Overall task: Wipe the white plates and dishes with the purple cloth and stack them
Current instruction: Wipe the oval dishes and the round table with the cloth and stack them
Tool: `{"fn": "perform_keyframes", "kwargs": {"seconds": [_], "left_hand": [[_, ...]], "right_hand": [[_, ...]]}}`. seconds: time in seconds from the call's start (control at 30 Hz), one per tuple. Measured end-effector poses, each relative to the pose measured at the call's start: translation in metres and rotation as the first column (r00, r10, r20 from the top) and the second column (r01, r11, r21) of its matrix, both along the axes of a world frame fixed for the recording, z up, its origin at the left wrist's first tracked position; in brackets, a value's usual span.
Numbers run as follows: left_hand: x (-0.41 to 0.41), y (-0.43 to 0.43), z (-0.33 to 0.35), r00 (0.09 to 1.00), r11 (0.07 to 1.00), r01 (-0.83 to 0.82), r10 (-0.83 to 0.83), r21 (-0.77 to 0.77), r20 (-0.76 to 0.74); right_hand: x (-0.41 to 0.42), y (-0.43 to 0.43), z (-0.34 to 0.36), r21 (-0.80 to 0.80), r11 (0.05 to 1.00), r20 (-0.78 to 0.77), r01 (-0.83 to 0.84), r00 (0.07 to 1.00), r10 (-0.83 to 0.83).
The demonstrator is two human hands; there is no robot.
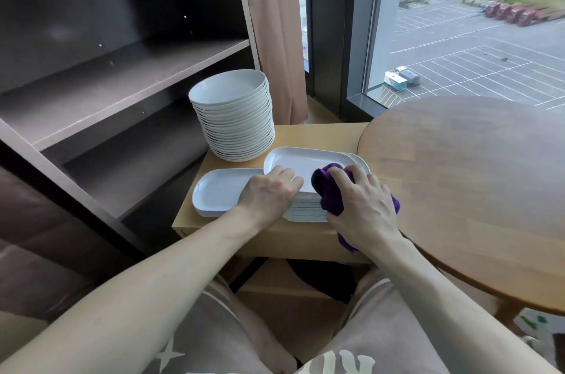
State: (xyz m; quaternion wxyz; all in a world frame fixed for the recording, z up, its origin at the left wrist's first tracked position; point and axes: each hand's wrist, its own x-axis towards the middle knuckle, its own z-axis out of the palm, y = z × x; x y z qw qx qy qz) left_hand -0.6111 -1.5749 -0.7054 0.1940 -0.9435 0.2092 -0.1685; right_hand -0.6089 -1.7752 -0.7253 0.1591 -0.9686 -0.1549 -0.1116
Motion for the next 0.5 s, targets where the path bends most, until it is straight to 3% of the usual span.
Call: {"fn": "perform_keyframes", "kwargs": {"seconds": [0.17,0.33,0.5], "left_hand": [[0.004,0.023,0.013,0.995,0.999,0.031,-0.028,-0.026,0.096],[0.000,0.067,0.024,0.985,0.989,-0.071,0.090,-0.130,0.150],[-0.016,0.109,0.007,0.980,0.955,-0.146,0.176,-0.257,0.098]], "right_hand": [[-0.003,0.003,-0.003,-0.004,1.000,0.007,-0.028,1.000,0.028],[-0.005,0.004,-0.008,-0.014,0.999,-0.014,-0.050,0.999,0.050],[-0.005,0.005,-0.012,-0.004,0.999,-0.022,-0.049,0.999,0.048]]}}
